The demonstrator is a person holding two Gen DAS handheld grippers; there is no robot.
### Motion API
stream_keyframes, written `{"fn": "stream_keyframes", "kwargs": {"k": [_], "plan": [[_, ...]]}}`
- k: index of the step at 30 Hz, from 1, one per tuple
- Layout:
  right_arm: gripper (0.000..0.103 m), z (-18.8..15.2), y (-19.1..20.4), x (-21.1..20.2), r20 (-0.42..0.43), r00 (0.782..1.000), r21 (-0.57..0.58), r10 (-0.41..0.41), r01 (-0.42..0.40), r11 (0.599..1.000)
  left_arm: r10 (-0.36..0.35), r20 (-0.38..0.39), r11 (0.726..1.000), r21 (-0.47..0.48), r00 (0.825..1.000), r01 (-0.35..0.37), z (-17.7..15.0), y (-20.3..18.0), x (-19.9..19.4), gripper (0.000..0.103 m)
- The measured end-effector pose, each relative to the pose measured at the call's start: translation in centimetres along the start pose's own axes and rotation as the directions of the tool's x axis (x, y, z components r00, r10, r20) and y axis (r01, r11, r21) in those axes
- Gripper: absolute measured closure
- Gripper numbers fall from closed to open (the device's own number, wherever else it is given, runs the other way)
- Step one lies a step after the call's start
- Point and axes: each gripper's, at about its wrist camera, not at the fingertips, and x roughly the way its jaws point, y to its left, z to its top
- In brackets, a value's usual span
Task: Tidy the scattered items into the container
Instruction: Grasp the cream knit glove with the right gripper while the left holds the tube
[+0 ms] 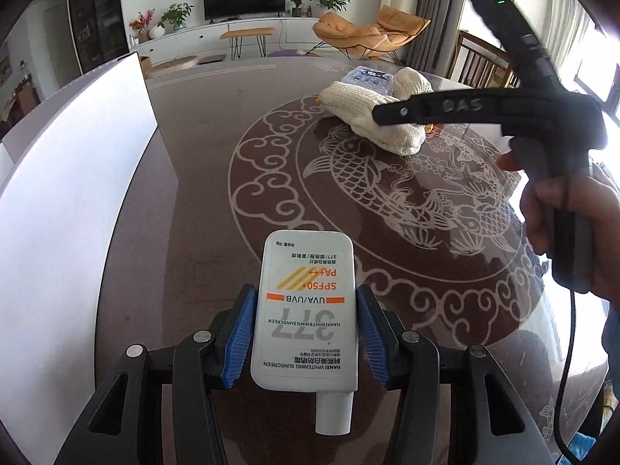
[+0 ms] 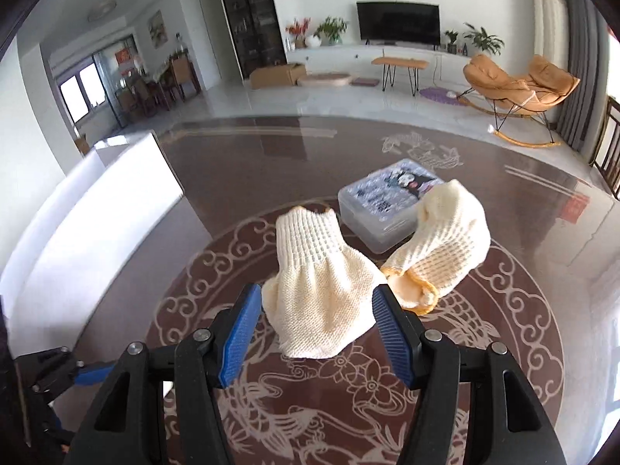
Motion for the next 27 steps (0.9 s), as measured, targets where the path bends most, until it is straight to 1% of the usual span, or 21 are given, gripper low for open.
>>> {"fn": "stream_keyframes", "kwargs": {"k": [1,2,3,4,5,6,7,9,11,12,14,16,17,19,21,23,26,27], "plan": [[0.045,-0.1,0.2,0.9,-0.031,0.999,-0.018,-0.028,0.028,0.999,-0.005,0.004,1.000,-0.009,1.000,0.005,-0.2,-0.2,-0.1,0.052],[0.047,-0.5,0.0,1.2,-0.042,0.999,-0.013,-0.020,0.019,1.000,-0.011,0.009,1.000,-0.017,1.000,0.011,-0.5,-0.1,-0.2,0.052],[0.060,-1.0,-0.2,0.9,-0.048,0.999,0.003,0.008,-0.008,1.000,-0.014,0.014,1.000,-0.023,1.000,0.014,-0.7,-0.1,-0.4,0.052],[0.068,-1.8,-0.3,0.3,-0.053,0.998,0.012,0.035,-0.034,0.999,-0.015,0.019,1.000,-0.023,1.000,0.015,-0.8,-0.3,-0.5,0.052],[0.071,-2.9,-0.4,-0.6,-0.056,0.997,0.009,0.054,-0.053,0.999,-0.016,0.024,1.000,-0.019,1.000,0.017,-1.1,-0.4,-0.6,0.052],[0.072,-4.3,-0.4,-1.8,-0.059,0.996,0.000,0.070,-0.070,0.998,-0.020,0.028,1.000,-0.015,0.999,0.020,-1.5,-0.5,-0.9,0.052],[0.072,-5.9,-0.5,-3.2,-0.060,0.995,-0.009,0.080,-0.081,0.997,-0.025,0.031,1.000,-0.014,0.999,0.025,-2.1,-0.6,-1.2,0.052],[0.072,-9.6,-0.9,-6.1,-0.055,0.996,-0.025,0.071,-0.072,0.997,-0.031,0.040,0.999,-0.016,0.999,0.031,-2.9,-0.8,-1.6,0.052],[0.068,-12.7,-1.8,-8.2,-0.041,0.998,-0.023,0.057,-0.058,0.998,-0.024,0.053,0.999,-0.023,0.998,0.026,-3.3,-1.3,-1.8,0.052],[0.064,-13.8,-2.4,-8.9,-0.039,0.997,-0.003,0.059,-0.060,0.998,-0.020,0.061,0.999,-0.031,0.998,0.022,-3.4,-1.4,-1.8,0.050],[0.058,-15.1,-4.1,-9.7,-0.036,0.994,0.067,0.105,-0.102,0.993,-0.019,0.073,0.998,-0.050,0.997,0.023,-3.3,-1.6,-1.7,0.045],[0.052,-15.7,-5.4,-10.1,-0.028,0.989,0.115,0.146,-0.142,0.983,-0.018,0.065,0.998,-0.052,0.998,0.022,-3.2,-2.0,-1.5,0.036],[0.048,-15.8,-5.4,-10.2,-0.021,0.991,0.120,0.135,-0.131,0.984,-0.018,0.058,0.999,-0.043,0.998,0.021,-3.0,-2.3,-1.3,0.033],[0.046,-15.3,-5.1,-10.2,-0.012,0.996,0.094,0.092,-0.090,0.991,-0.006,0.045,1.000,-0.015,0.999,0.007,-3.0,-2.9,-1.0,0.016],[0.046,-15.0,-4.6,-9.9,-0.021,0.994,0.070,0.105,-0.103,0.992,0.019,0.041,1.000,0.003,0.999,-0.019,-3.1,-3.3,-0.8,0.014],[0.046,-14.9,-4.2,-9.9,-0.008,0.993,0.045,0.117,-0.117,0.992,0.033,0.036,0.999,0.010,0.999,-0.033,-3.0,-3.5,-0.6,0.014],[0.045,-15.1,-3.7,-9.4,-0.015,0.996,0.018,0.088,-0.088,0.996,0.044,0.030,0.999,0.019,0.999,-0.045,-3.0,-3.6,-0.5,0.013],[0.045,-15.2,-3.6,-9.3,-0.005,0.997,0.010,0.078,-0.078,0.997,0.052,0.028,0.998,0.025,0.998,-0.052,-3.0,-3.7,-0.5,0.013]]}}
